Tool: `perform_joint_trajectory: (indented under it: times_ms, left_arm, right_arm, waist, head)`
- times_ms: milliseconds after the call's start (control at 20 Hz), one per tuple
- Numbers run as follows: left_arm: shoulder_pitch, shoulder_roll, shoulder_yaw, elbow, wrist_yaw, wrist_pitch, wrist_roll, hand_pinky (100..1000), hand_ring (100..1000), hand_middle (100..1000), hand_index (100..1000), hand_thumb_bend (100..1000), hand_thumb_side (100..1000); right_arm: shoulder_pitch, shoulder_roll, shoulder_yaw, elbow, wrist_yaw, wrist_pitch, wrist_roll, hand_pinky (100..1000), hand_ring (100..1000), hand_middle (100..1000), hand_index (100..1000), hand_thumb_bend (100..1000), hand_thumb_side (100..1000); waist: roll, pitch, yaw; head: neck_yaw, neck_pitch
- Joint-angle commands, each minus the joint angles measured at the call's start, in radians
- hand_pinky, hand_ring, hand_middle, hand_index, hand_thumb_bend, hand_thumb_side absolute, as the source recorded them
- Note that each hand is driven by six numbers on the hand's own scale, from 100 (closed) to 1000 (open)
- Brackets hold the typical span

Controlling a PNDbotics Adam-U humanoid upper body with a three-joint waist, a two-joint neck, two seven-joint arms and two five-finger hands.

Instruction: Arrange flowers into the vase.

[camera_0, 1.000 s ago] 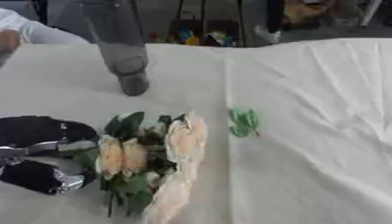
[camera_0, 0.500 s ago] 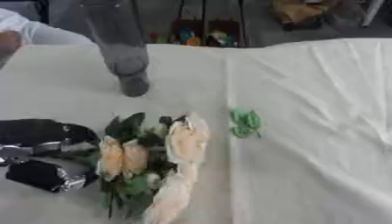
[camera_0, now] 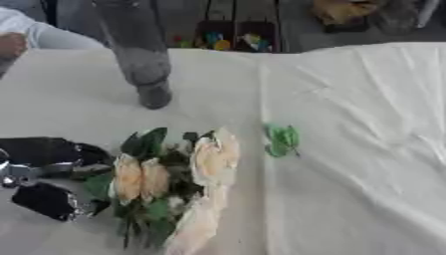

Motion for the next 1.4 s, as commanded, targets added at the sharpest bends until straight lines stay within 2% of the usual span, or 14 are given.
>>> perform_joint_trajectory:
  times_ms: [50, 400, 850, 950, 1200, 1250, 1400]
  left_arm:
    - [-0.016, 0.017, -0.001, 0.000, -0.018, -0.005, 0.021, 852, 904, 935, 989, 255, 794]
    - [-0.018, 0.014, -0.020, 0.011, -0.058, -0.011, 0.070, 833, 875, 888, 964, 251, 776]
    - [-0.025, 0.012, -0.046, 0.030, -0.101, -0.038, 0.070, 819, 836, 846, 939, 284, 691]
    - [-0.027, 0.011, -0.049, 0.032, -0.109, -0.041, 0.076, 794, 808, 819, 920, 280, 687]
    - [-0.029, 0.008, -0.054, 0.040, -0.120, -0.045, 0.090, 792, 806, 816, 918, 279, 686]
    - [-0.032, 0.007, -0.052, 0.038, -0.123, -0.044, 0.093, 745, 726, 757, 851, 273, 662]
    - [-0.039, 0.005, -0.047, 0.024, -0.150, -0.031, 0.129, 700, 667, 703, 792, 259, 636]
  right_arm:
    - [-0.009, -0.029, -0.001, -0.022, -0.006, -0.002, 0.005, 548, 779, 544, 772, 100, 859]
    - [-0.008, -0.029, -0.002, -0.022, -0.007, -0.002, 0.007, 548, 780, 543, 772, 100, 860]
    - [-0.007, -0.029, -0.003, -0.022, -0.008, -0.002, 0.007, 549, 781, 541, 768, 100, 859]
    - [-0.006, -0.029, -0.002, -0.022, -0.008, -0.002, 0.008, 549, 781, 541, 766, 100, 859]
    - [-0.006, -0.029, -0.003, -0.022, -0.010, -0.002, 0.009, 549, 781, 541, 766, 100, 859]
    - [-0.005, -0.029, -0.003, -0.022, -0.010, -0.001, 0.010, 550, 782, 539, 763, 100, 858]
    - [-0.003, -0.029, -0.003, -0.022, -0.011, -0.001, 0.012, 550, 782, 538, 761, 100, 858]
  waist:
    - [0.000, -0.015, -0.002]
    - [0.000, -0.015, -0.005]
    - [0.000, -0.014, -0.009]
    - [0.000, -0.014, -0.009]
    - [0.000, -0.014, -0.009]
    - [0.000, -0.014, -0.010]
    - [0.001, -0.013, -0.010]
  head:
    - [0.004, -0.012]
    - [0.006, -0.015]
    - [0.010, -0.019]
    - [0.010, -0.020]
    - [0.010, -0.020]
    - [0.011, -0.021]
    - [0.010, -0.022]
